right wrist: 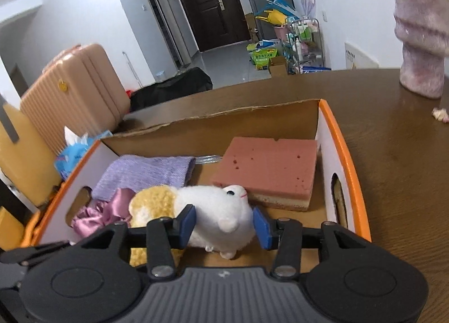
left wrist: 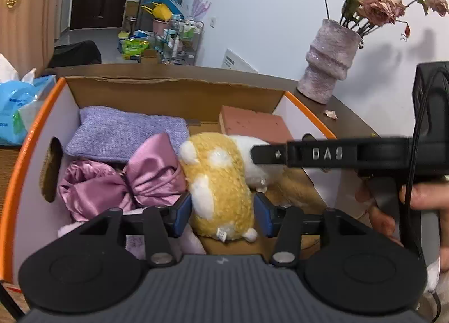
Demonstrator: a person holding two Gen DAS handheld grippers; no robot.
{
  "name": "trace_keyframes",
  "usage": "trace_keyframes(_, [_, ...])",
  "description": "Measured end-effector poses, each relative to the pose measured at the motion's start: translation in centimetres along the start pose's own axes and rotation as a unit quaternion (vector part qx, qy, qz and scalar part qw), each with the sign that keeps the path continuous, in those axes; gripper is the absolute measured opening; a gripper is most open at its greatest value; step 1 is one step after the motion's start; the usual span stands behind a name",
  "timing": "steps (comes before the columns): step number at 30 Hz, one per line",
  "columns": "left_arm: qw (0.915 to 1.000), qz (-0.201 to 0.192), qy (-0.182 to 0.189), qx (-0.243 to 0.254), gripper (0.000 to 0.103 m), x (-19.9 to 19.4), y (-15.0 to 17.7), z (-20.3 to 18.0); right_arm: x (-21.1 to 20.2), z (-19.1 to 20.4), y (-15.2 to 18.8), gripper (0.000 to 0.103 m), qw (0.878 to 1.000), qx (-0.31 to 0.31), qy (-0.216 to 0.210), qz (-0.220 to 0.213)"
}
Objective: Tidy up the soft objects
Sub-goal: 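Carry the plush toy into the red box and open both grippers, then lower both grippers onto the blue handkerchief pack and close them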
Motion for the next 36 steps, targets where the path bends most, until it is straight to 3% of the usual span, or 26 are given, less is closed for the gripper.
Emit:
trace_keyframes(7, [0.9981,-0.055,-0.026,0.009,0.061,-6.6,-2.8,-1.2,-4.1,0.6,-1.7,0.058,0.999,-0.025,0.017,-0.027])
trace_keyframes(15, [0.9888,-0.127,-0.071,0.03,0.068,-18.2,-4.5,-2.4,-17.5,0.2,-3.8,0.067,0.99,-0.067,0.058,-0.106])
trace_keyframes(18, [0.9867,-0.142,-0.074,0.032,0.07,-21.3,-4.2,-3.2,-21.6,-0.2,-3.4,0.07,0.986,-0.073,0.076,-0.126])
trace_keyframes(22, [0.9849,-0.151,-0.078,0.036,0.071,-23.7,-2.9,-4.7,-24.7,0.5,-1.9,0.07,0.986,-0.066,0.065,-0.14])
trace_keyframes(27, [0.9836,-0.161,-0.075,0.028,0.075,-26.3,2.4,-5.4,-28.4,2.6,2.3,0.073,0.978,-0.09,0.058,-0.18])
trace_keyframes(32, [0.9827,-0.166,-0.08,0.021,0.076,-28.6,10.3,-5.8,-30.8,5.0,9.9,0.073,0.97,-0.124,0.057,-0.202])
trace_keyframes(36, [0.9829,-0.167,-0.075,0.017,0.08,-30.6,16.4,-6.4,-32.3,6.5,16.5,0.074,0.972,-0.129,0.022,-0.196])
Point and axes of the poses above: each gripper's, at about its wrist camera, not at the fingertips, and x roughly the way its jaws point, z to its left, y to its underside, the point moved 9 cm from there along x, roughly the way its jaws point, and after that the axes turned 5 degrees about -x, right-handed, at the moved point
